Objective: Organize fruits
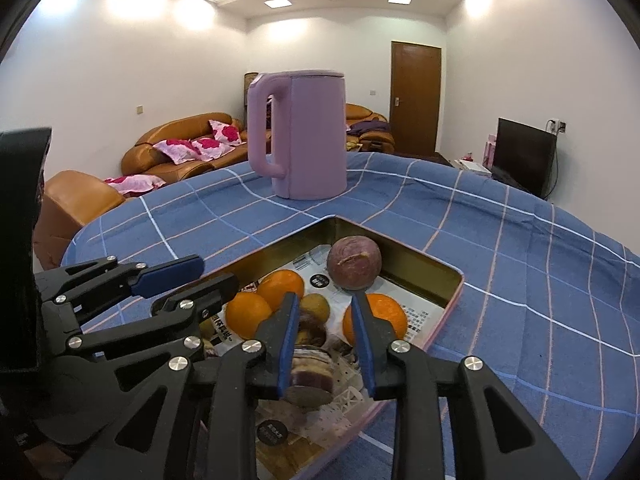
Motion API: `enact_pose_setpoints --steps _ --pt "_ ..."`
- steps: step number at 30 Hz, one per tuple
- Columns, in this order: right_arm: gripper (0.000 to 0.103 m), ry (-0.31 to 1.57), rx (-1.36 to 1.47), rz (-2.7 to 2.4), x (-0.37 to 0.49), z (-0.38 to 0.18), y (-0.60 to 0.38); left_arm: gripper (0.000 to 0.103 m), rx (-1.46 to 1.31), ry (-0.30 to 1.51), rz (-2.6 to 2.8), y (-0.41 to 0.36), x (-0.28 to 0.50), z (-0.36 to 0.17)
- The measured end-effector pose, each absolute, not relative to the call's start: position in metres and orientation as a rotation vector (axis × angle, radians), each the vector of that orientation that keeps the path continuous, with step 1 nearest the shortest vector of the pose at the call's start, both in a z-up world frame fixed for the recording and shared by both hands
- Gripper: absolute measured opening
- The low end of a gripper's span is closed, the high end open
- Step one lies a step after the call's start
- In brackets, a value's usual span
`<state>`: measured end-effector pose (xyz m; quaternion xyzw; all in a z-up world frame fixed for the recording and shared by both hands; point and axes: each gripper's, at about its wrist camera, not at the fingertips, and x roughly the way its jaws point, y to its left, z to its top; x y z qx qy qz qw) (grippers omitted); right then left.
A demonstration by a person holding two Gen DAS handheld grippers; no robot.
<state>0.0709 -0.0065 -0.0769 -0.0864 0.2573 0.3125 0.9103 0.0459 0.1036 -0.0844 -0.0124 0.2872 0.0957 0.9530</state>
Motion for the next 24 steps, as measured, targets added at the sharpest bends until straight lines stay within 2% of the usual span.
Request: enact_pose_setpoints --steps 2,4,6,8,24 --pt "0.034 0.522 -0.168 0.631 0.07 -0.076 -0.012 0.058 -0.022 0.57 0.203 0.104 0.042 -0.082" --pt "0.035 0.512 -0.163 0.619 0.068 -0.074 -0.017 0.063 -0.025 0.558 0.203 0.104 0.039 -0.079" --pt "0.043 0.501 -0.151 0.609 0.066 -0.072 -0.022 0.064 -0.026 0.549 0.199 0.103 0.036 -0.076" --pt "0.047 0.491 -0.138 0.604 0.063 -0.07 -0.028 0.066 -0.024 0.537 0.194 0.101 0.034 -0.073" --pt "0.049 0.427 -0.109 0.557 0.048 -0.055 -0.051 0.073 -0.027 0.491 0.199 0.095 0.022 -0.061"
